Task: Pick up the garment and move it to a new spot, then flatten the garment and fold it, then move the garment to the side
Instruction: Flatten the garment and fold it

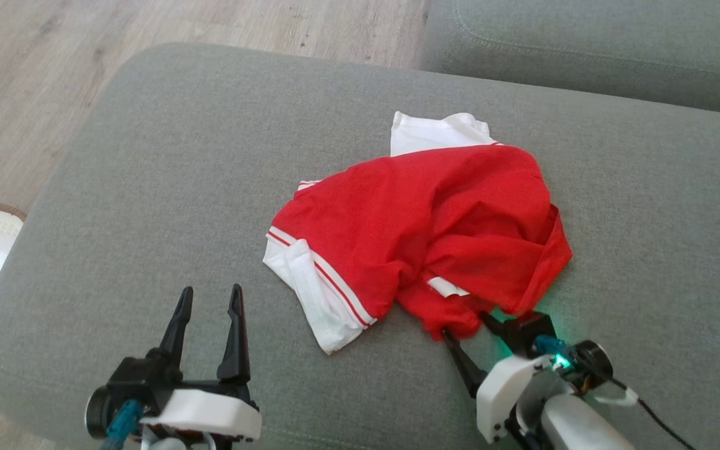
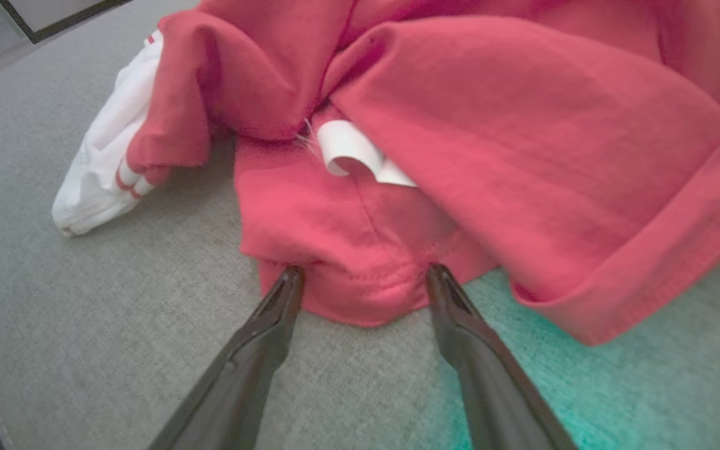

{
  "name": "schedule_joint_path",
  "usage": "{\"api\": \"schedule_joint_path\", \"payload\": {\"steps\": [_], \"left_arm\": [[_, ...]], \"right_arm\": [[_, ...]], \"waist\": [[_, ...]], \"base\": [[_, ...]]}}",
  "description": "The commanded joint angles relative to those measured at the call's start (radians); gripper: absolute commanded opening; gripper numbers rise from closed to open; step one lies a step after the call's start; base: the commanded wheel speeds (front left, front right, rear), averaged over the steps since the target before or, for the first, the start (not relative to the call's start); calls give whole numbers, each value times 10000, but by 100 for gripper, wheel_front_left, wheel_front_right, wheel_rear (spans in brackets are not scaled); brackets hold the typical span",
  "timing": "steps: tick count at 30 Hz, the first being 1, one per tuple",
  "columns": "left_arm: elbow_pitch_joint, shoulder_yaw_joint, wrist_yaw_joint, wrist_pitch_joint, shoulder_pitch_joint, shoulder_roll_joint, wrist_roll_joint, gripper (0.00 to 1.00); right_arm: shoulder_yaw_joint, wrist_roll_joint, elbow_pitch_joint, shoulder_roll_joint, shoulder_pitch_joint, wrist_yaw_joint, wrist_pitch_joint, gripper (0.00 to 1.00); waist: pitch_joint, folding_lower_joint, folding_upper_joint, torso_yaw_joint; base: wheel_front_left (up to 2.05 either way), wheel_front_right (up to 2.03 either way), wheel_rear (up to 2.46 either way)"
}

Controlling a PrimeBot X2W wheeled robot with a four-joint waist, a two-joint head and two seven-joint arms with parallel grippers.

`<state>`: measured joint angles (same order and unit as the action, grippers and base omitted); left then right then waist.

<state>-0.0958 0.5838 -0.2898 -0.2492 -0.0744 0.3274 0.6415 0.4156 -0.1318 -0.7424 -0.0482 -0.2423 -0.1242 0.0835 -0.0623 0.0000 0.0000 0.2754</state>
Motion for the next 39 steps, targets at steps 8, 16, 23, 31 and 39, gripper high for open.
{"api": "schedule_joint_path", "payload": {"steps": [8, 16, 23, 31, 39], "left_arm": [[151, -533, 47, -120, -209, 27, -145, 100], [126, -530, 11, -122, -117, -52, -199, 100], [65, -560, 57, -123, -48, -175, -187, 100], [18, -653, 153, -125, -58, -275, -248, 100], [7, -706, 223, -125, -102, -378, -365, 100]], "right_arm": [[35, -69, -1239, -20, -1229, -65, 324, 0], [-1372, 1189, -1978, -161, -2026, -65, 942, 0], [-3102, 2623, -1611, -1097, -3064, -65, 1085, 0], [-4486, 3845, -925, -1790, -3639, -65, 1064, 0], [-5419, 4138, -415, -1387, -2079, -65, 1348, 0]], "waist": [[-140, 0, 0, -182], [-41, 0, 0, -623], [17, 0, 0, -972], [-88, 0, 0, -1204], [-296, 0, 0, -1342]], "base": [[0, 0, 0], [0, 0, 0], [0, 0, 0], [0, 0, 0], [0, 0, 0]]}}
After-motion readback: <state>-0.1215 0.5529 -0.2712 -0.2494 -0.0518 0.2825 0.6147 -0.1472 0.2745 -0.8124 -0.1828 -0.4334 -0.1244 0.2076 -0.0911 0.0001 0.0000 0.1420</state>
